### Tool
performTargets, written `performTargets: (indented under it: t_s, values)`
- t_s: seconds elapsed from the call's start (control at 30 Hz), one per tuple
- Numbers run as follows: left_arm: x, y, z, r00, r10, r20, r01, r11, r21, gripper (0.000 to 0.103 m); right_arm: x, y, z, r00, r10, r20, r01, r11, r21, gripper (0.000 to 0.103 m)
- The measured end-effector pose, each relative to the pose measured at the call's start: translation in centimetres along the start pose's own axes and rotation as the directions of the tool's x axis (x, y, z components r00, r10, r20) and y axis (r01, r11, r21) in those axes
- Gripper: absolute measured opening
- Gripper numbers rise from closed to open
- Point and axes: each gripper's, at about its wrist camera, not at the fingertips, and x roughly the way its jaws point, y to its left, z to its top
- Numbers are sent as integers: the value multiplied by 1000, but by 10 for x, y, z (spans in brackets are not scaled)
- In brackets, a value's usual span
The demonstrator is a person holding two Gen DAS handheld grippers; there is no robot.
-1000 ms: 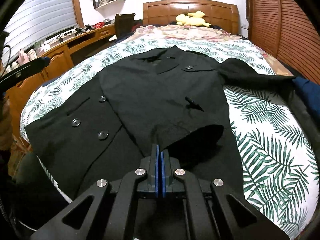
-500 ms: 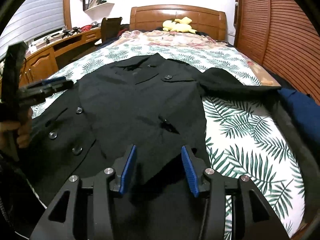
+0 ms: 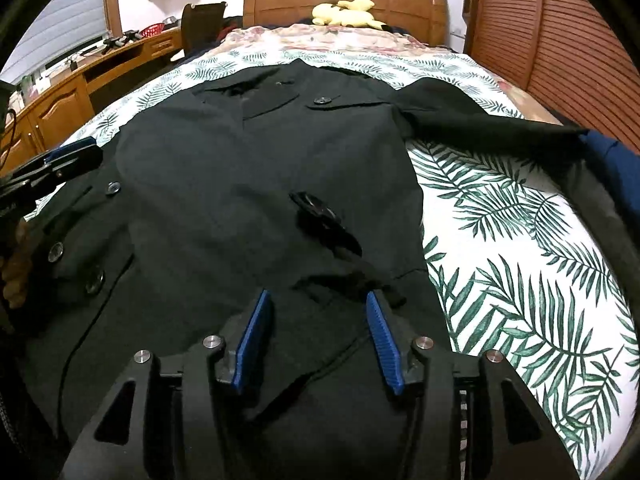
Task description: Fold large clothes
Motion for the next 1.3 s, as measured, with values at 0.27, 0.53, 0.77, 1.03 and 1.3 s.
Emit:
performTargets:
  t_s: [0.27,0.53,0.77,1.03,1.3]
  values:
    - [0,-2,-1,1000,17,0,-17,1000,8,71,-19,-5,6,1000,-7,-9,7,1000,-5,55]
    - [-8,-5,-2,999,24,40,-25,999,24,71,-61,-37,28,993,-75,87,74,997,19,55]
    - [-22,-7,-1,994,61,94,-65,997,36,79,-69,-102,65,981,-153,122,138,982,126,55]
    - [-35,-3,3,987,82,140,-90,995,51,81,-59,-163,117,957,-263,120,224,937,268,55]
    - [-40,6,5,988,68,142,-73,997,36,81,-20,-184,146,963,-266,52,227,896,381,55]
